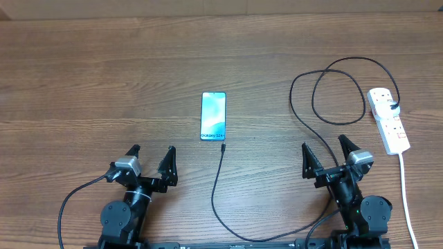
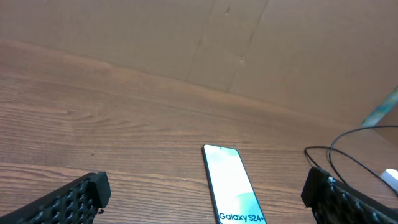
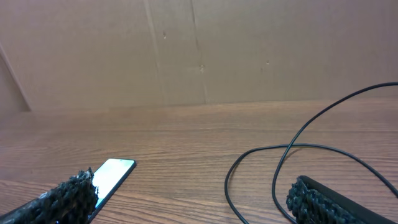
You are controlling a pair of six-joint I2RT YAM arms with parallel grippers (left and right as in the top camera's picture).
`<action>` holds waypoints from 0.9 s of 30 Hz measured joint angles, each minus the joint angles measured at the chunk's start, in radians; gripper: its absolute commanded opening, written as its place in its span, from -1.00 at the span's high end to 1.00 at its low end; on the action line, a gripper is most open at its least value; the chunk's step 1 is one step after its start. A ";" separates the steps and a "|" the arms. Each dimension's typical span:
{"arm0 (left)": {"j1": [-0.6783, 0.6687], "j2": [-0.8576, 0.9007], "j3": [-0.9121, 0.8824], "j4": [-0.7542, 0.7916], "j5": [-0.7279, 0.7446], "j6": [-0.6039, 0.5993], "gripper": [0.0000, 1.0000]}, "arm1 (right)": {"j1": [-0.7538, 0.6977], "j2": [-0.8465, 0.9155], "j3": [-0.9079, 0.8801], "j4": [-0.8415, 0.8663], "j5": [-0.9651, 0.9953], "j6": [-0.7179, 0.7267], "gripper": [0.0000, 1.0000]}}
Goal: Plug charger to phone and switch on socket
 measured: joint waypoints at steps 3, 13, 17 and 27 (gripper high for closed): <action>0.000 0.000 0.000 0.000 0.000 0.000 -0.99 | 0.000 0.000 0.000 0.000 0.000 0.000 -1.00; 0.001 0.000 0.000 0.135 0.040 0.000 -0.99 | 0.000 0.000 0.000 0.000 0.000 0.000 -1.00; 0.001 0.000 0.029 0.147 0.123 0.000 -0.99 | 0.000 0.000 0.000 0.000 0.000 0.000 -1.00; 0.001 0.056 0.402 -0.011 0.268 0.001 -0.99 | 0.000 0.000 0.000 -0.001 0.000 0.000 -1.00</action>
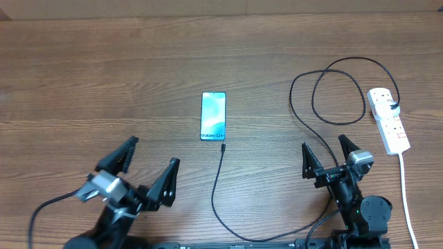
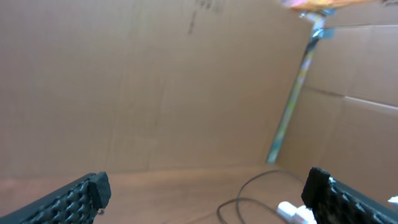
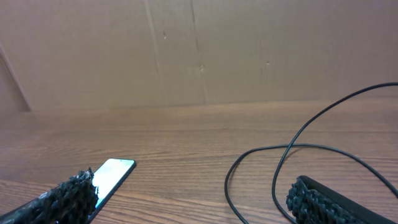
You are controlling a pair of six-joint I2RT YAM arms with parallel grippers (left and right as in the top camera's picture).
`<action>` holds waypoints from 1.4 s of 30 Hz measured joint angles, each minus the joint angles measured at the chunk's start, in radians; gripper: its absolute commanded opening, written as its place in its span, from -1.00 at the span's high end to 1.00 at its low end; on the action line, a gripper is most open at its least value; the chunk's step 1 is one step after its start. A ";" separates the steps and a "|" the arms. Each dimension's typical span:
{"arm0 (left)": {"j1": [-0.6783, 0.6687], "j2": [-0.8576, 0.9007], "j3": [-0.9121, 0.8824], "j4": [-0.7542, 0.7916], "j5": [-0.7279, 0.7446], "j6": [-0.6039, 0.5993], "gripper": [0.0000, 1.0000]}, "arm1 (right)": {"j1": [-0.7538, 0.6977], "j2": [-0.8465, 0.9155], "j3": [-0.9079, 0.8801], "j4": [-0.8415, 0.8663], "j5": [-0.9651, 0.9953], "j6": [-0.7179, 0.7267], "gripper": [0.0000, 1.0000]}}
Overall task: Plug charger to phone and switch on socket
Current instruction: 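Raise the left arm and move it over the phone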
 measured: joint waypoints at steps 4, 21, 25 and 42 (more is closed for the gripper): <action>0.000 0.109 0.219 -0.093 0.019 0.002 -0.99 | 0.000 0.000 0.000 0.001 0.000 0.000 -1.00; 0.000 1.070 1.476 -1.188 0.133 0.150 -1.00 | 0.000 0.000 0.000 0.002 0.000 -0.002 -1.00; 0.000 1.275 1.668 -1.386 0.151 0.173 -0.99 | 0.000 0.000 0.000 0.002 0.000 -0.003 -1.00; -0.038 1.700 1.695 -1.600 0.303 0.175 -0.75 | 0.000 0.000 0.000 0.002 0.000 -0.003 -1.00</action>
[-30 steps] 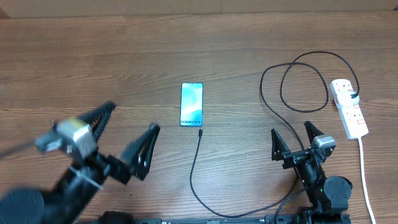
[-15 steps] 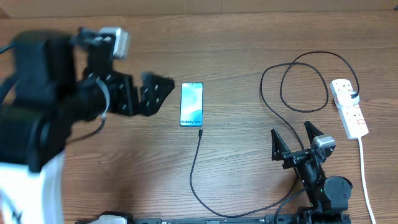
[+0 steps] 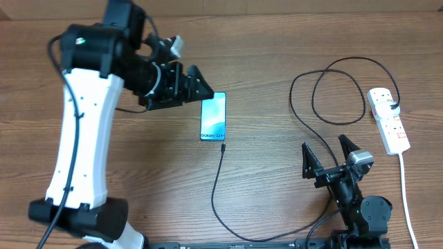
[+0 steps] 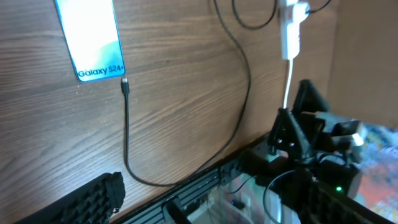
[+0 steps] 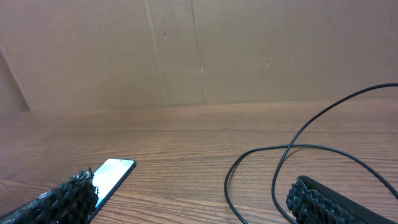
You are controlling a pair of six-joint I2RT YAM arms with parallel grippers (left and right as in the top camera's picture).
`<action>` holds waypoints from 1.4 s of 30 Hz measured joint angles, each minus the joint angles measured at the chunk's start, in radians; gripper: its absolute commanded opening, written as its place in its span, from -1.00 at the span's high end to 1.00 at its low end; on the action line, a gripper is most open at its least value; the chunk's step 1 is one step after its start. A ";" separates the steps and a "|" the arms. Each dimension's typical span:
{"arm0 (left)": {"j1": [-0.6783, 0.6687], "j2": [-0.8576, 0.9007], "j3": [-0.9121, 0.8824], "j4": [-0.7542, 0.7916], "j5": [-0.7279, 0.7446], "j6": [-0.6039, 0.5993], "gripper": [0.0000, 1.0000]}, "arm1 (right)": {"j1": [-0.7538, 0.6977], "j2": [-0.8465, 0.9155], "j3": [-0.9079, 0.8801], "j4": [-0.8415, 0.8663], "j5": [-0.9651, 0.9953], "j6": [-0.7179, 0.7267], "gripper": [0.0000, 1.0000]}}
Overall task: Plug charger to phone and switch on socket
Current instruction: 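Raise the left arm and move it over the phone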
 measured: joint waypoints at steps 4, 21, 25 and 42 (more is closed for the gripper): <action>-0.053 0.040 0.000 -0.001 -0.050 -0.011 -0.86 | 0.000 0.000 0.000 0.000 0.000 0.001 -1.00; -0.278 0.200 0.000 0.067 -0.558 -0.325 -1.00 | 0.000 0.000 0.000 0.000 0.000 0.000 -1.00; -0.311 0.276 0.000 0.069 -0.611 -0.349 -0.99 | 0.000 0.000 0.000 0.000 0.000 0.000 -1.00; -0.291 0.513 0.000 0.146 -0.693 -0.364 -0.99 | 0.000 0.000 0.000 0.000 0.000 0.001 -1.00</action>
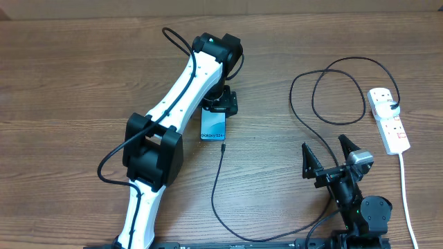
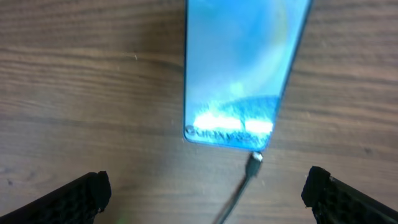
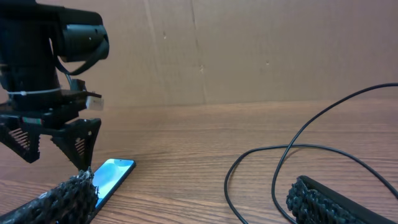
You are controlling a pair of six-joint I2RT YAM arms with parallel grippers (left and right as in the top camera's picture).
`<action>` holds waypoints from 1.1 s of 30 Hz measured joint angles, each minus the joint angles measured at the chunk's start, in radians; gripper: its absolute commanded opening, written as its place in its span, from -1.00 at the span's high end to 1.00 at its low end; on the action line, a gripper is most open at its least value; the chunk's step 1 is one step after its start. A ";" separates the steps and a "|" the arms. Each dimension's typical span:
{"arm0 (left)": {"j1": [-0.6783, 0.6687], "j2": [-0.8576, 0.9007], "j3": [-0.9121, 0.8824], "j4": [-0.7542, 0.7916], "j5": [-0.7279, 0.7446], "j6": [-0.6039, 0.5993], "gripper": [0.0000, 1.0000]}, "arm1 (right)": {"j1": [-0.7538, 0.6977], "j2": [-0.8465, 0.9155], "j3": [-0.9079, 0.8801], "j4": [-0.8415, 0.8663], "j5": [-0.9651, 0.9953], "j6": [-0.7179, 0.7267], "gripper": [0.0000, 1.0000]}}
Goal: Plug charger to phone and switch on socket
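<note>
The phone (image 1: 214, 126) lies face up mid-table, screen lit, also in the left wrist view (image 2: 244, 68) and the right wrist view (image 3: 109, 176). The black charger plug (image 1: 223, 147) lies just off its near end, apart from it (image 2: 254, 163). Its cable (image 1: 313, 93) loops right to the white power strip (image 1: 388, 121). My left gripper (image 1: 220, 106) hangs open over the phone's far end, its fingers (image 2: 69, 198) spread wide. My right gripper (image 1: 324, 145) rests open near the front edge, its fingertips (image 3: 328, 200) low on the table.
The cable runs from the plug towards the front edge (image 1: 220, 221), then back past my right arm. A white lead (image 1: 408, 200) leaves the power strip along the right edge. A cardboard wall (image 3: 249, 50) stands behind the table.
My left arm stood raised left of the phone, its gripper turned sideways; now it reaches over the phone, gripper pointing down at it. Phone, plug and right arm have not moved.
Both arms rested open at the front edge, the plug lying just short of the phone. Then my left arm was lifted off its rest, then high at the phone's left, and now it hangs over the phone. The right arm stayed put.
</note>
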 measured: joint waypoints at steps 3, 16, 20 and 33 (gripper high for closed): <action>0.007 0.011 0.000 0.025 -0.027 0.000 -1.00 | 0.000 0.000 0.000 0.000 0.000 -0.001 -1.00; 0.010 0.035 0.000 0.098 -0.077 0.051 -1.00 | 0.000 0.000 0.000 0.000 0.000 0.000 -1.00; 0.010 0.035 0.000 0.102 -0.079 0.074 -0.99 | 0.000 0.000 0.000 0.000 0.000 0.000 -1.00; 0.010 0.035 0.000 0.107 -0.079 0.081 -0.99 | 0.000 0.000 0.000 0.000 0.000 -0.001 -1.00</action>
